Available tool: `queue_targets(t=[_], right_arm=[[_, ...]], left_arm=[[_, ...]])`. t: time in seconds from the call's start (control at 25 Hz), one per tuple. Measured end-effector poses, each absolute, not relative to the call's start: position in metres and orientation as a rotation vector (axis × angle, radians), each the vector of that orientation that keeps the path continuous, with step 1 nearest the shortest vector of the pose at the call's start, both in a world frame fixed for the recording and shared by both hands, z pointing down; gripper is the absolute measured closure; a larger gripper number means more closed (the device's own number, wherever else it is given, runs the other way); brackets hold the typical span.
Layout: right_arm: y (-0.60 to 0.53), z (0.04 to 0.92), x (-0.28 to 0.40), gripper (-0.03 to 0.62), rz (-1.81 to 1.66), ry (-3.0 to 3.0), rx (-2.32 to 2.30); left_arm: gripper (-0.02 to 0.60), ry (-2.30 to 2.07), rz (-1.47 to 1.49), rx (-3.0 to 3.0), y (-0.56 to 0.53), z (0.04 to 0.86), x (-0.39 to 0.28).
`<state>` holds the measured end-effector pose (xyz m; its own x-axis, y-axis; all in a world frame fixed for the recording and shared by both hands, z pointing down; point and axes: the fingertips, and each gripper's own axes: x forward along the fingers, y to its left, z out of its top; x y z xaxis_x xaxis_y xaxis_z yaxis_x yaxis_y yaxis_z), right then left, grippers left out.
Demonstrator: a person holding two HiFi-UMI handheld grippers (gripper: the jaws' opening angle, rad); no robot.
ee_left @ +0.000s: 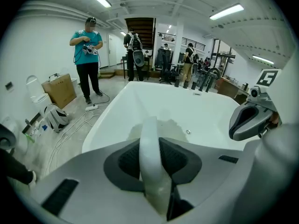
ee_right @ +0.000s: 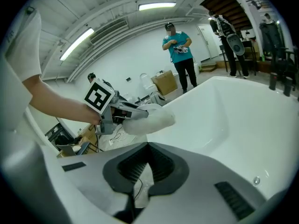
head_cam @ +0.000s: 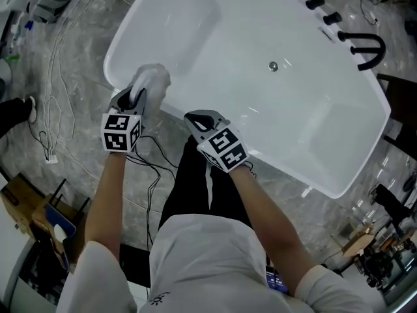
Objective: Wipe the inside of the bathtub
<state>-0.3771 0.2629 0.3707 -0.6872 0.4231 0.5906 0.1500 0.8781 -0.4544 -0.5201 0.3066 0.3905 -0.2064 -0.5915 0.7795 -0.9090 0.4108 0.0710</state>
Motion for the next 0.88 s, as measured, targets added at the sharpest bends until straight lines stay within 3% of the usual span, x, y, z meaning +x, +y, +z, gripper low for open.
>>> queue_targets(t=[0.44,0.88], right_arm=[[0.291,0.418,-0.463,0.576,0.433,-2.250,-0.500],[0.296,0.451,-0.504,0.576,0.441,-2.202,-0.536]], left_arm=[[0.485,-1.883,0.620,1.254,0.313,0.426,-0.577],[0.485,-1.787,0.765,1.231,0.307,0.460,-0.622]])
